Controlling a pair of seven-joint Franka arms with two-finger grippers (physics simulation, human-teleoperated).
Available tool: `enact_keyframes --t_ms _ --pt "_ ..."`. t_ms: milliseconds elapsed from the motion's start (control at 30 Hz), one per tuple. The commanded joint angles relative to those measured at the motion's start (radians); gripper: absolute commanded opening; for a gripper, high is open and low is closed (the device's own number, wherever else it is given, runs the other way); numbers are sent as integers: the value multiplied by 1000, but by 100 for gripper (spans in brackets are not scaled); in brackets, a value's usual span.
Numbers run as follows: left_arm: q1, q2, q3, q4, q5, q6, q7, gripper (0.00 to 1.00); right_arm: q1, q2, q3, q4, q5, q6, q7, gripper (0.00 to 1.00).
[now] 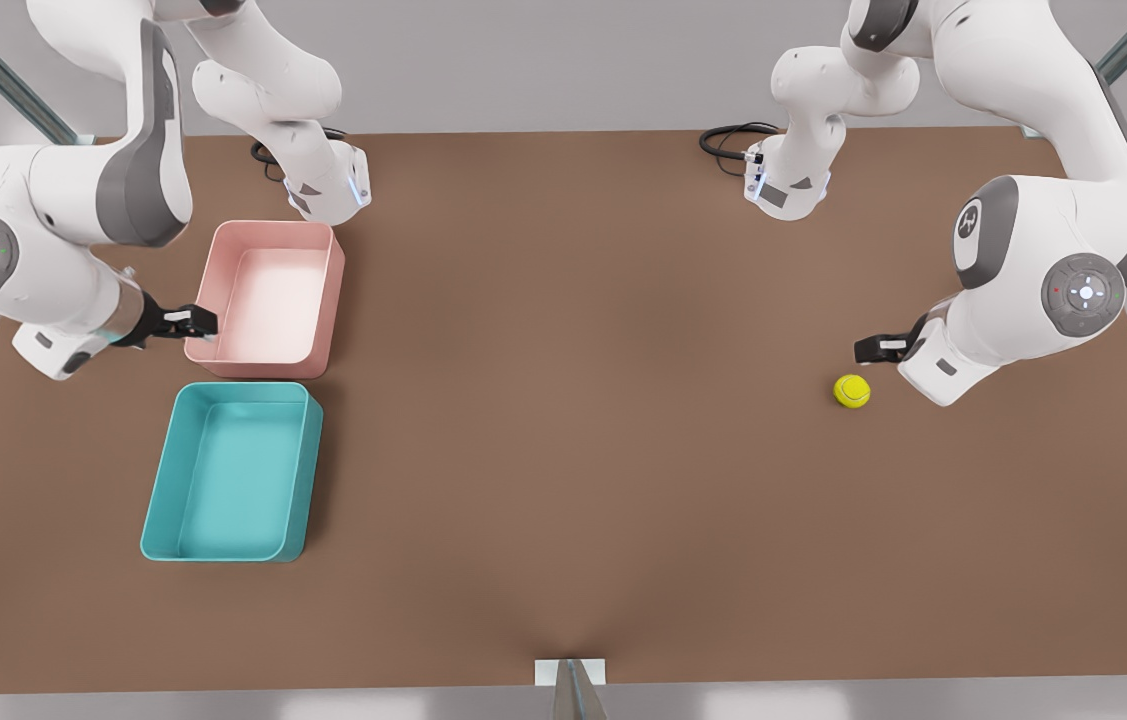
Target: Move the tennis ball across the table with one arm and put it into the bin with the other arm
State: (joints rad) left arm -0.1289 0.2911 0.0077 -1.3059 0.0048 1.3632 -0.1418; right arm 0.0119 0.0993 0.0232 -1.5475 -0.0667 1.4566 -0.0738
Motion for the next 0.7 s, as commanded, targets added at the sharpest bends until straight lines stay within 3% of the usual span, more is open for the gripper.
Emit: enact_keyframes --t_ms 0,67,100,133,167,200,233,300,400,533,667 --pt "0 -1 0 0 1 4 -21 100 2 -4 0 1 -5 27 160 100" --pt "0 -1 0 0 1 2 -22 100 5 -3 0 3 -4 25 163 100" --pt "2 3 0 -1 1 5 -13 89 5 -3 -3 3 -4 21 161 100" --pt "38 63 -2 10 14 14 22 61 5 -3 -5 3 -4 21 158 100" --pt "81 114 0 13 20 45 148 23 5 -3 -5 3 -4 19 160 100" --pt "100 160 -2 39 12 85 175 21 5 -3 -6 3 -4 19 160 100" --pt "124 157 0 -35 9 212 364 21 6 -1 -6 3 -5 18 157 100" --pt "135 157 69 -196 3 474 1102 21 8 11 -6 3 -16 30 149 100" --pt "163 160 101 -297 3 499 1720 21 10 22 -6 1 -15 33 149 100" --pt "232 138 126 -567 -26 821 2197 21 10 0 -12 37 -9 7 0 100" --pt "244 140 126 -622 -29 812 2461 21 13 8 -39 40 -8 -9 -40 100"
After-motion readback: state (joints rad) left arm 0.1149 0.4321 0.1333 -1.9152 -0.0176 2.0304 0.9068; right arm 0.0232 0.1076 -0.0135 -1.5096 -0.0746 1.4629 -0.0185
